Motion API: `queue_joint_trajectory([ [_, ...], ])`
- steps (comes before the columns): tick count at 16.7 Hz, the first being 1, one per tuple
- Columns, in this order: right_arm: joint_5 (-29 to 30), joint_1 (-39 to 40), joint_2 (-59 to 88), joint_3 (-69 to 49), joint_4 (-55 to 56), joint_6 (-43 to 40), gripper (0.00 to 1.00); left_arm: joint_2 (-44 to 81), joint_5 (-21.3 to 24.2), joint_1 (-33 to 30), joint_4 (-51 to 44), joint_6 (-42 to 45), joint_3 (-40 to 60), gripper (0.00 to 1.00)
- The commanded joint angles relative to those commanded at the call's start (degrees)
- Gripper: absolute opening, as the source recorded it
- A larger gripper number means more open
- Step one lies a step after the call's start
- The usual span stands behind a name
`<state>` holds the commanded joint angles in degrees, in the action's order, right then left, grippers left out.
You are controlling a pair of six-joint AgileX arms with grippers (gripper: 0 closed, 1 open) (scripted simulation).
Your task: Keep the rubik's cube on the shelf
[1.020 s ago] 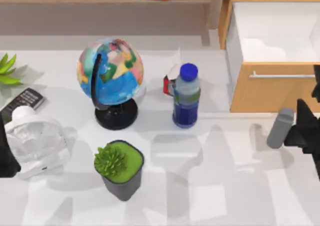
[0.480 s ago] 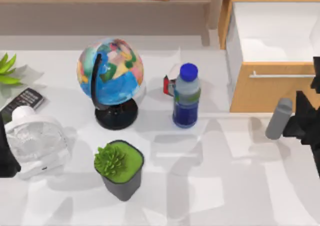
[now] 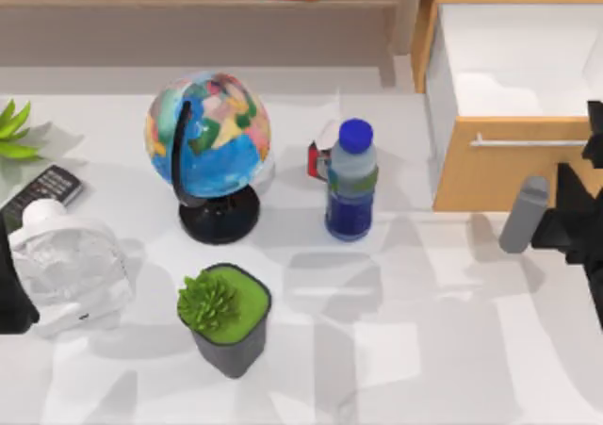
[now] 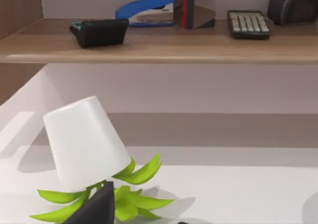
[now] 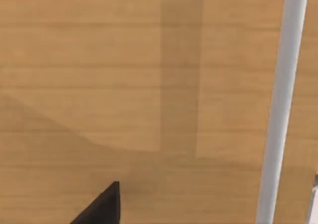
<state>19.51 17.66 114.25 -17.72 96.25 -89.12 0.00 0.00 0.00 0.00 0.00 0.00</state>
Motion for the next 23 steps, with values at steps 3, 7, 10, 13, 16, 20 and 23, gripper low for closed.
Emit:
queue_joint_trajectory([
  [3,0.0,0.0,0.0,0.0,0.0,0.0,0.62,0.0,0.0,0.0,0.0,0.0,0.0,1.0],
  [7,0.0,0.0,0.0,0.0,0.0,0.0,0.32,0.0,0.0,0.0,0.0,0.0,0.0,1.0],
  [10,0.0,0.0,0.0,0.0,0.0,0.0,0.1,0.0,0.0,0.0,0.0,0.0,0.0,1.0],
  [13,0.0,0.0,0.0,0.0,0.0,0.0,0.0,0.0,0.0,0.0,0.0,0.0,0.0,1.0],
  [16,0.0,0.0,0.0,0.0,0.0,0.0,0.0,0.0,0.0,0.0,0.0,0.0,0.0,1.0],
  [20,0.03,0.08,0.12,0.08,-0.16,0.18,0.0,0.0,0.0,0.0,0.0,0.0,0.0,1.0],
  [23,-0.42,-0.42,0.5,-1.79,-1.17,0.17,0.0,0.0,0.0,0.0,0.0,0.0,0.0,1.0],
])
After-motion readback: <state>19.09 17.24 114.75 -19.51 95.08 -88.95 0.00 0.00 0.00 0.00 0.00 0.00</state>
